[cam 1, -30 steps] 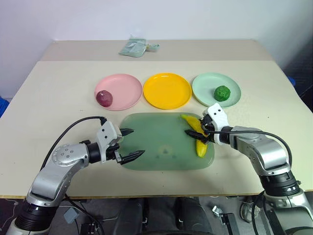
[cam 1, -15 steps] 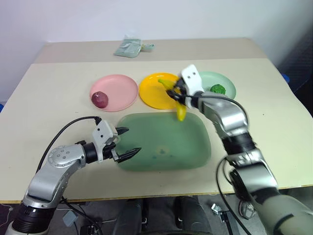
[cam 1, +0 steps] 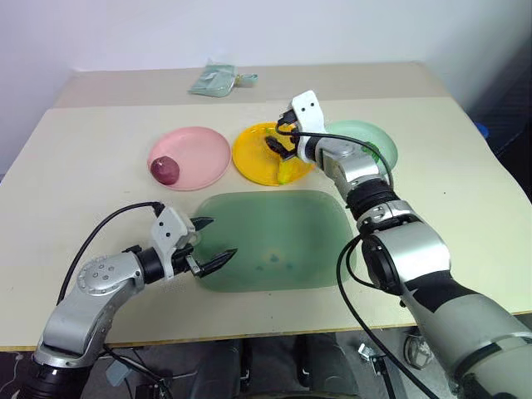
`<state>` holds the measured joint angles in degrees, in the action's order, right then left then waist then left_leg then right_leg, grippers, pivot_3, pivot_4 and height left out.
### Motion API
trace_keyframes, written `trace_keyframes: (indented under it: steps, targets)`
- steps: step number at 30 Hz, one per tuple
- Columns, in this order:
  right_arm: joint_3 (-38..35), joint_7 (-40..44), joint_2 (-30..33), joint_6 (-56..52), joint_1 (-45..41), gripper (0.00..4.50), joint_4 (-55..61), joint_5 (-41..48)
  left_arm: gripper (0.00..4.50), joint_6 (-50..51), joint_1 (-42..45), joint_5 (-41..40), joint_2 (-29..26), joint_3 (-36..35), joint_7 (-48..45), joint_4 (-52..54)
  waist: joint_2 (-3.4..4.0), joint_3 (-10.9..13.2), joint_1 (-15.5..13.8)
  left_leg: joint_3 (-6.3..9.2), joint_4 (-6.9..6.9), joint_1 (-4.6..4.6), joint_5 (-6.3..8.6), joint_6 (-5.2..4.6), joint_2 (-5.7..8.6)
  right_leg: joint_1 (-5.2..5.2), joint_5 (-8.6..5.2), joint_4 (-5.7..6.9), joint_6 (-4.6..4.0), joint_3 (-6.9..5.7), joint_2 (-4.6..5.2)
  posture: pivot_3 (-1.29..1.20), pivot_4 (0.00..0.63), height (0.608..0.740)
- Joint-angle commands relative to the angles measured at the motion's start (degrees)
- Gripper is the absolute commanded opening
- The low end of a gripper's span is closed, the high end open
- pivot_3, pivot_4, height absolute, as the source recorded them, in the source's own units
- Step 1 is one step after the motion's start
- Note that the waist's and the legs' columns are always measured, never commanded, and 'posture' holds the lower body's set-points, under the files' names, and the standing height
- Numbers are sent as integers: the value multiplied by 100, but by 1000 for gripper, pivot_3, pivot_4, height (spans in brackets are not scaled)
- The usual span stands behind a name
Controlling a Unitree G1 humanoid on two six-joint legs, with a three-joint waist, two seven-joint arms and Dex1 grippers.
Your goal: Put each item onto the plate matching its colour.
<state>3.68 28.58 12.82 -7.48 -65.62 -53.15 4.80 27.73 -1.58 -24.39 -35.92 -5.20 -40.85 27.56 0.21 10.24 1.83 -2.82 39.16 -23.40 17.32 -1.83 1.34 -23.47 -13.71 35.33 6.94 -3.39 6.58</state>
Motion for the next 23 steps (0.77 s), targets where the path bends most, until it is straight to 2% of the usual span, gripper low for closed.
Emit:
trace_keyframes:
  steps: [1,3,5,8,11,17,23]
  targets:
    - [-80,1273,745,235,1134,4477,2085,373,4500,-237,-88,33,39,-648,313,-59,-2,-1,-42,0,0,0,0,0,0,1,0,-1,0,0,0,0,150,740]
    - [-227,2148,1455,72,2156,4477,3483,799,4500,-334,-277,58,14,-1044,396,-224,0,-1,-123,3,0,0,1,-1,-1,2,0,-5,1,-1,0,0,150,740]
    - [-486,2620,2113,-301,2972,4477,4247,1119,4500,-405,-551,-9,-49,-1392,319,-307,1,0,-121,2,0,-2,4,-5,0,4,0,-10,1,-3,4,0,150,740]
    - [-961,2947,2847,-609,3869,4477,4585,1414,4500,-461,-938,-74,-142,-1780,193,-319,-1,1,-111,-9,6,0,5,-9,1,5,1,-13,2,-2,15,0,150,740]
    - [-1485,3044,3181,-885,4509,4477,4681,1747,4500,-514,-1240,-110,-199,-2187,126,-393,-1,0,-97,-18,10,17,6,-9,-4,11,1,-10,0,2,16,0,150,740]
    - [-1787,2995,3350,-928,4912,4477,4543,1763,4500,-468,-1604,-180,-96,-2565,167,-281,-1,-2,-115,-20,9,25,11,-15,-8,17,0,-12,-5,11,30,0,150,740]
    - [-1532,2979,3215,-1037,4467,4477,4291,1702,4500,-485,-1928,-187,111,-2702,390,-39,-1,-2,-114,-17,9,23,12,-14,-8,14,1,-14,-8,15,41,0,150,740]
